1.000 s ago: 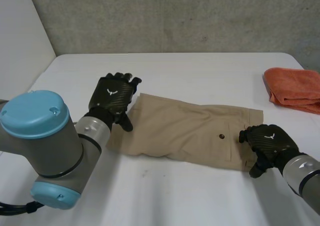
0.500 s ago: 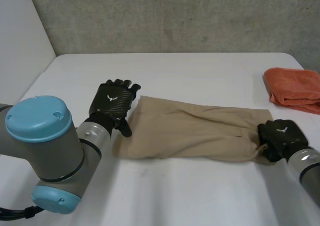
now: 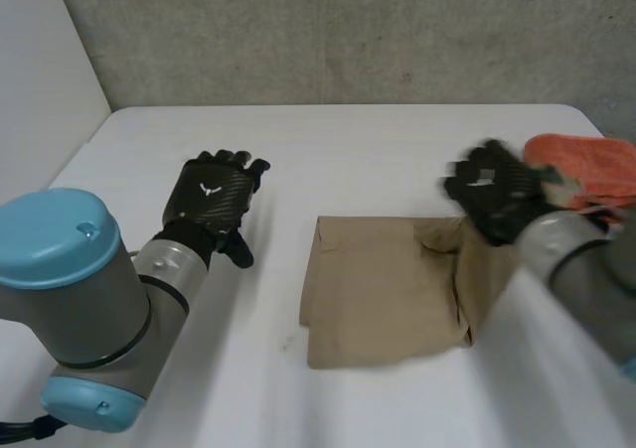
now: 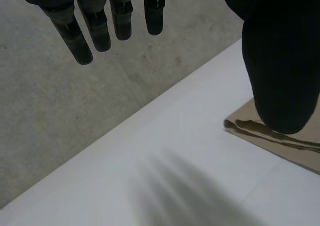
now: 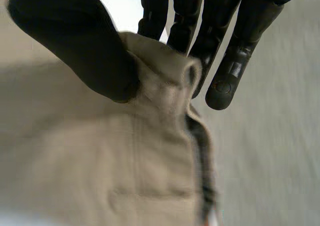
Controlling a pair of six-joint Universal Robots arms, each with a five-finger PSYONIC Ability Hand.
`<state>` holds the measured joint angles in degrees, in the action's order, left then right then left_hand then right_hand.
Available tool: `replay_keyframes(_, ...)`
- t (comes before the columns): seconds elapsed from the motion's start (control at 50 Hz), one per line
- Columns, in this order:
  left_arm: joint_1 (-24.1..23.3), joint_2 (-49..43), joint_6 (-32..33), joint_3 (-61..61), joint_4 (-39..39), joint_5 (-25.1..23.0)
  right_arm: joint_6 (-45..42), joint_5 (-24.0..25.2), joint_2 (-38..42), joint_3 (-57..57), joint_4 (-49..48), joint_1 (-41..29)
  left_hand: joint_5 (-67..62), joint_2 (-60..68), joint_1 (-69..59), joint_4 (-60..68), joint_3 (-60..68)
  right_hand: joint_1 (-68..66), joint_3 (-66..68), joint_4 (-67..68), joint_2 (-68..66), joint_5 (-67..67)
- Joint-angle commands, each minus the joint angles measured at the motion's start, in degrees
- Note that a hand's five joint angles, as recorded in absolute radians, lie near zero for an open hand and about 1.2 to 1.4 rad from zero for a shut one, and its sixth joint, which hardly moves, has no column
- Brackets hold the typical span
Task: Fold the laundry.
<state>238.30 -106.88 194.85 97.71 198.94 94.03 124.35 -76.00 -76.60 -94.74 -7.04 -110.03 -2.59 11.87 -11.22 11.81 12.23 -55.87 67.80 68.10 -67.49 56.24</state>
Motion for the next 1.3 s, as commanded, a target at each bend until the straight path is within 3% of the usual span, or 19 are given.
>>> replay_keyframes(0.02, 0.76, 1.24, -0.08, 0.03, 0.04, 2.39, -2.80, 6.99, 11.73, 6.23, 0.54, -19.69, 1.53, -0.82, 0.16, -0.76, -1.18, -24.13, 12.20, 11.90, -12.51, 13.76)
replay_keyframes(0.1, 0.67, 1.24, -0.17, -0.06, 0.04, 2.74, -2.45, 8.23, 17.62, 6.75, 1.59, -21.28, 1.70, -0.99, 0.33, -0.92, -1.34, -24.13, 12.20, 11.90, -12.51, 13.76)
replay_keyframes(0.2, 0.67, 1.33, -0.17, -1.02, 0.13, 2.83, 3.32, 9.28, 16.76, 7.20, 2.21, -20.84, 2.04, -1.32, 0.67, -1.26, -1.68, 36.22, -48.14, -48.44, 47.83, -46.58)
replay_keyframes(0.24, 0.67, 1.41, -0.17, -1.47, 0.22, 2.92, 8.16, 9.46, 15.00, 7.28, 1.60, -19.97, 2.04, -1.32, 0.67, -1.26, -1.68, 45.87, -57.80, -58.10, 57.49, -56.24)
replay_keyframes(0.34, 0.50, 1.59, -0.34, -4.80, 0.31, 2.92, 31.59, 9.73, 5.44, 7.02, -0.08, -11.28, 2.20, -1.49, 0.84, -1.43, -1.85, 45.87, -57.80, -58.10, 57.49, -56.24)
replay_keyframes(0.42, -0.03, 1.50, -2.27, -7.53, 0.22, 2.65, 44.27, 8.94, 0.59, 6.67, 0.53, -7.23, 2.04, -1.32, 0.67, -1.26, -1.68, 45.87, -57.80, -58.10, 57.49, -56.24)
replay_keyframes(0.48, -1.43, 0.80, -4.91, -10.25, -0.57, 2.48, 47.73, 8.58, -0.48, 6.23, 0.97, -5.81, 1.70, -0.99, 0.33, -0.92, -1.35, 45.87, -57.80, -58.10, 57.49, -56.24)
replay_keyframes(0.66, -9.42, -6.92, -10.88, -19.82, -12.07, 2.48, 47.92, 7.53, 4.16, 11.13, 10.89, -2.65, 1.36, -0.65, 0.00, -0.59, -1.01, 45.87, -57.80, -58.10, 57.49, -56.24)
replay_keyframes(0.88, -10.93, -19.57, -16.43, -29.93, -25.52, 2.91, 43.44, 5.86, 19.29, 22.49, 21.10, -3.09, 1.36, -0.65, 0.00, -0.59, -1.01, 45.87, -57.80, -58.10, 57.49, -56.24)
replay_keyframes(1.06, -10.84, -25.48, -15.90, -31.97, -28.87, 3.18, 36.32, 0.59, 23.78, 22.40, 20.58, -3.00, 1.19, -0.48, -0.17, -0.42, -0.84, 45.87, -57.80, -58.10, 57.49, -56.24)
replay_keyframes(1.3, -10.58, -27.59, -11.16, -31.79, -30.81, 3.27, 35.43, 0.85, 22.90, 17.05, 15.04, -2.29, 1.36, -0.65, 0.00, -0.59, -1.01, 45.87, -57.80, -58.10, 57.49, -56.24)
